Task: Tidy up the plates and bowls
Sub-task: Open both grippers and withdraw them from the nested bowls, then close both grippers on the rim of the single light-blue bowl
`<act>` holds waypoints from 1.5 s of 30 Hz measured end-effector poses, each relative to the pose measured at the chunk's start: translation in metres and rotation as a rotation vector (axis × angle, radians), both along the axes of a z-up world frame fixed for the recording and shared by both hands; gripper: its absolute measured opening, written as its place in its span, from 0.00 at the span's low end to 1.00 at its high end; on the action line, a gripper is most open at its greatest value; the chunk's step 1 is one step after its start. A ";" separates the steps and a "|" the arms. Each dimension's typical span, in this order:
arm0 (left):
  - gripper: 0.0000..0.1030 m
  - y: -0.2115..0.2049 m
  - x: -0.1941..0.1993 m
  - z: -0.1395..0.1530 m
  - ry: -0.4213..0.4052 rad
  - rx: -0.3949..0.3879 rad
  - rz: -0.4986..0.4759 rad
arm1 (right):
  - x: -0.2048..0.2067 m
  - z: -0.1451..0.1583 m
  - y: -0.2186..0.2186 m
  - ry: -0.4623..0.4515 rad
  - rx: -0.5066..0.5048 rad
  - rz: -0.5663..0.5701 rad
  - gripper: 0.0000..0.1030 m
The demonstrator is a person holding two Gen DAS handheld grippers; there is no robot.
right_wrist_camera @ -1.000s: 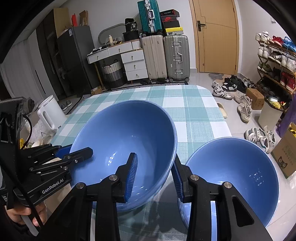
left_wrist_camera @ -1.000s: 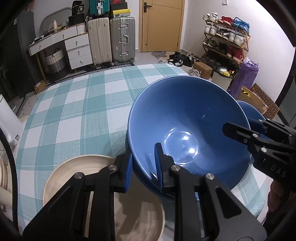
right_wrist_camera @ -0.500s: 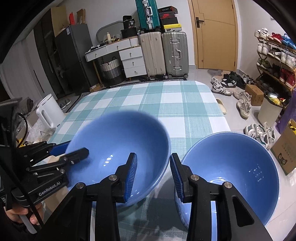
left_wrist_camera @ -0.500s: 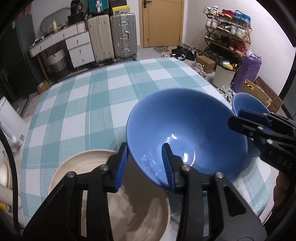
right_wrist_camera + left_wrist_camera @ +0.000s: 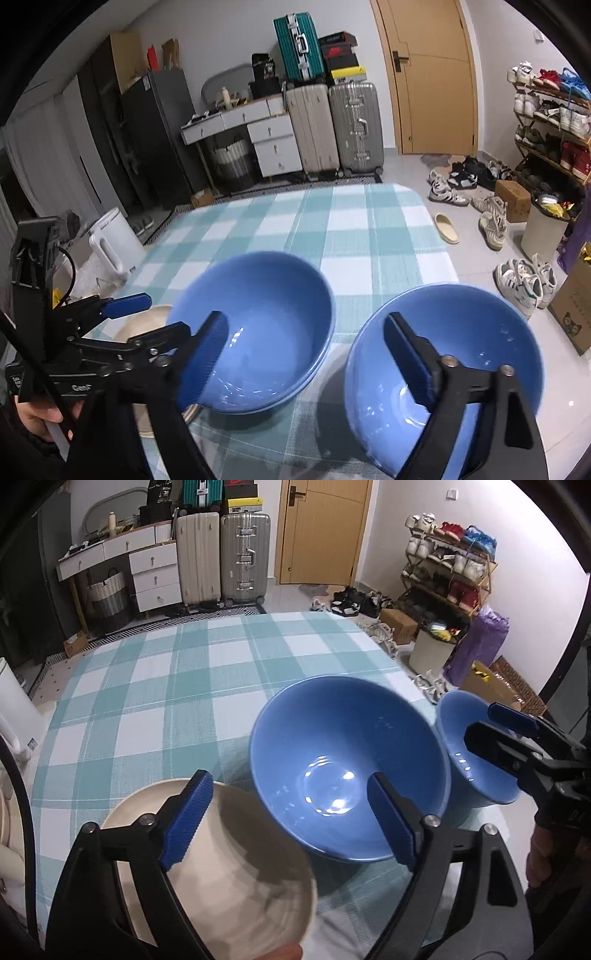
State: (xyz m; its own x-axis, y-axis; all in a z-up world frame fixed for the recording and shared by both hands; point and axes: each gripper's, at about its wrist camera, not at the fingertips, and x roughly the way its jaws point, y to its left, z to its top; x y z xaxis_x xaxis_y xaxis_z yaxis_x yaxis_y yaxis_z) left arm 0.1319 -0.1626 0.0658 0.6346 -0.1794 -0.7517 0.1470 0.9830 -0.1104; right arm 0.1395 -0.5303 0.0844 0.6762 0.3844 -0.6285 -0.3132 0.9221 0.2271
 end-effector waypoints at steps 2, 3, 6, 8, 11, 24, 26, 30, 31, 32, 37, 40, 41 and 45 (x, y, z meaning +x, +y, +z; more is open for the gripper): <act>0.99 -0.004 -0.005 0.005 -0.008 -0.012 -0.012 | -0.004 0.007 -0.006 -0.014 0.007 -0.011 0.95; 0.99 -0.007 -0.009 0.008 -0.018 -0.021 -0.014 | -0.006 0.010 -0.009 -0.017 0.014 -0.016 0.99; 0.99 -0.018 -0.018 0.013 -0.016 -0.048 -0.037 | -0.013 0.019 -0.020 -0.030 0.033 -0.035 0.99; 0.99 -0.028 -0.022 0.014 -0.016 -0.061 -0.052 | -0.019 0.025 -0.027 -0.037 0.039 -0.056 0.99; 0.99 -0.044 -0.026 0.015 -0.006 -0.058 -0.069 | -0.028 0.030 -0.036 -0.044 0.058 -0.076 0.99; 0.99 -0.108 -0.042 0.019 0.020 -0.115 -0.157 | -0.063 0.031 -0.093 -0.032 0.053 -0.188 0.99; 0.99 -0.116 -0.043 0.019 0.031 -0.143 -0.170 | -0.066 0.029 -0.103 -0.029 0.051 -0.216 0.99; 0.99 -0.132 -0.042 0.017 0.061 -0.174 -0.189 | -0.070 0.029 -0.122 -0.025 0.093 -0.235 0.99; 0.99 -0.137 -0.042 0.017 0.065 -0.176 -0.197 | -0.072 0.029 -0.126 -0.025 0.102 -0.239 0.99; 0.98 -0.141 -0.042 0.017 0.068 -0.182 -0.205 | -0.073 0.030 -0.129 -0.028 0.104 -0.244 0.99; 0.95 -0.159 -0.036 0.011 0.112 -0.220 -0.220 | -0.075 0.031 -0.145 -0.033 0.132 -0.255 0.99; 0.86 -0.167 -0.032 0.005 0.129 -0.200 -0.199 | -0.071 0.026 -0.153 -0.014 0.138 -0.281 0.99; 0.82 -0.169 -0.031 0.002 0.140 -0.203 -0.192 | -0.069 0.023 -0.155 -0.005 0.134 -0.289 0.99; 0.70 -0.176 -0.025 -0.007 0.166 -0.236 -0.219 | -0.061 0.015 -0.160 0.025 0.133 -0.308 0.99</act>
